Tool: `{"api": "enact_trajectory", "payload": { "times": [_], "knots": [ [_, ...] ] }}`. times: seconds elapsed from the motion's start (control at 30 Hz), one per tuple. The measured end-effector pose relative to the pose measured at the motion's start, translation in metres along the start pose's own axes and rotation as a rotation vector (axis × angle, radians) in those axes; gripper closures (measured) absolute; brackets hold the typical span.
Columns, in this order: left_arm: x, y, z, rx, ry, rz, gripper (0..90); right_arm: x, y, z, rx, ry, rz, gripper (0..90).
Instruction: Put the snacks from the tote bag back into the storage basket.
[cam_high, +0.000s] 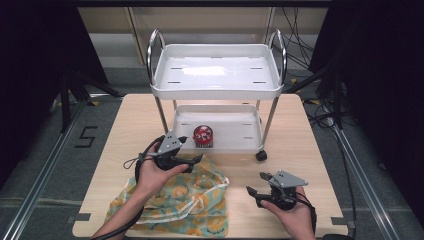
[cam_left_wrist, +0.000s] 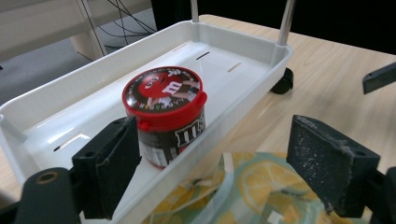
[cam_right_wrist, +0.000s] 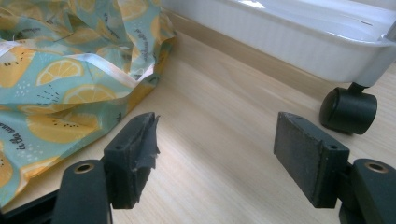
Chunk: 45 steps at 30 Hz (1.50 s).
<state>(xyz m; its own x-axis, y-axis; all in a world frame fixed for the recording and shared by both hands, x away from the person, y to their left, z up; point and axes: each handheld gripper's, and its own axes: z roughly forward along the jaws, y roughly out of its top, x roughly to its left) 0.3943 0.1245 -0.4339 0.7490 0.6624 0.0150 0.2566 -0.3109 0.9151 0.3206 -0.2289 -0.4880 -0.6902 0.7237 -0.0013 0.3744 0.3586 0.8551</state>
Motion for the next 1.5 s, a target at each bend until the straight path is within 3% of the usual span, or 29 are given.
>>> {"api": "enact_trajectory", "payload": {
  "times": [0.1,0.37,0.6,0.67,0.73,0.83,0.87,1.17,1.37,1.5],
  "knots": [
    [-0.002,-0.004,-0.009,0.000,0.005,-0.022,16.5,0.000,0.000,0.000,0.001,-0.001,0.001,30.9],
    [-0.006,-0.020,-0.026,-0.009,-0.009,0.023,16.9,0.000,0.000,-0.001,0.006,0.001,-0.001,30.9],
    [-0.009,-0.035,-0.037,0.008,-0.001,0.002,17.1,0.000,0.000,-0.001,0.005,-0.001,-0.002,30.9],
    [-0.011,-0.040,-0.039,0.011,0.002,-0.031,17.1,0.001,0.000,-0.001,0.017,0.009,0.013,30.9],
    [-0.011,-0.043,-0.040,0.015,0.000,-0.005,17.1,0.001,0.000,-0.001,0.010,0.005,0.015,30.9],
    [-0.013,-0.049,-0.041,0.019,-0.001,-0.016,17.1,0.000,0.000,0.000,0.003,-0.003,0.002,30.9],
    [-0.014,-0.051,-0.042,0.020,0.003,-0.038,17.1,0.000,0.000,0.000,0.003,-0.003,0.002,30.9],
    [-0.016,-0.068,-0.039,0.017,0.001,-0.064,17.5,0.000,0.000,0.000,0.000,-0.003,-0.001,30.9],
    [-0.020,-0.075,-0.032,0.025,0.016,-0.037,18.6,0.000,0.000,0.000,0.008,0.002,0.002,30.9],
    [-0.021,-0.076,-0.035,0.021,0.032,-0.046,19.1,-0.001,0.000,0.000,0.009,0.004,0.001,30.9]
  ]
}}
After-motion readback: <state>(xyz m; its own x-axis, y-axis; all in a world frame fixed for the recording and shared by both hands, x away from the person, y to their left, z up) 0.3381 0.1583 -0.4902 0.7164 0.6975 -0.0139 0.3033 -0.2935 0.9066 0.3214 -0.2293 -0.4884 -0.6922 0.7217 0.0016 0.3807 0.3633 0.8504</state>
